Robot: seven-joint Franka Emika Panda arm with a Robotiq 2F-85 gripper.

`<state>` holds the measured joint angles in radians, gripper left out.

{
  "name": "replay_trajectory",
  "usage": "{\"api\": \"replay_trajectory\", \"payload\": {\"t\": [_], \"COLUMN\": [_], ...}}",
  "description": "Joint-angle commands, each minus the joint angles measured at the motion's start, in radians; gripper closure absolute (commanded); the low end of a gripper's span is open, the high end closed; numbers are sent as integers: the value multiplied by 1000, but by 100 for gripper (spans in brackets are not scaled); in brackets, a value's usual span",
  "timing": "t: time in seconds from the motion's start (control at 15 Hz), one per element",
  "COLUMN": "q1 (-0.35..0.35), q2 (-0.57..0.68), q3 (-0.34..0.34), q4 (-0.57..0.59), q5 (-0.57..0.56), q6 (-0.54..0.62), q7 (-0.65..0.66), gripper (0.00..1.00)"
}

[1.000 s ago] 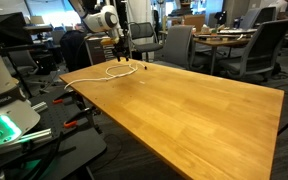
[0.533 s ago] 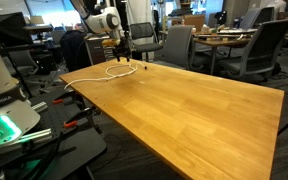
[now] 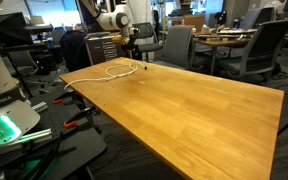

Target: Tie a knot using the white rope

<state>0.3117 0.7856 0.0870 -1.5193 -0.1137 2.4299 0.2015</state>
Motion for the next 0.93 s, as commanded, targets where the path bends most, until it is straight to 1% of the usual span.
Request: {"api": "replay_trajectory", "payload": {"t": [0.0,0.13,0.27,0.67,0.73,0.8,0.87], "q1": [24,21,8,-15,-13,-8,-4], "q2": [95,118,139,195,207,217,227], "q3": [-49,-68,-68,-44,-45,-52,-57], "q4": [147,176,204,292,305,314,324], "q5": [-9,-5,14,77,88,92,94], "q6": [-78,-118,-160,-270,-267,-256,-243], "q7": [36,55,68,113,127,147,166], "gripper": [0,0,0,0,7,26,34]}}
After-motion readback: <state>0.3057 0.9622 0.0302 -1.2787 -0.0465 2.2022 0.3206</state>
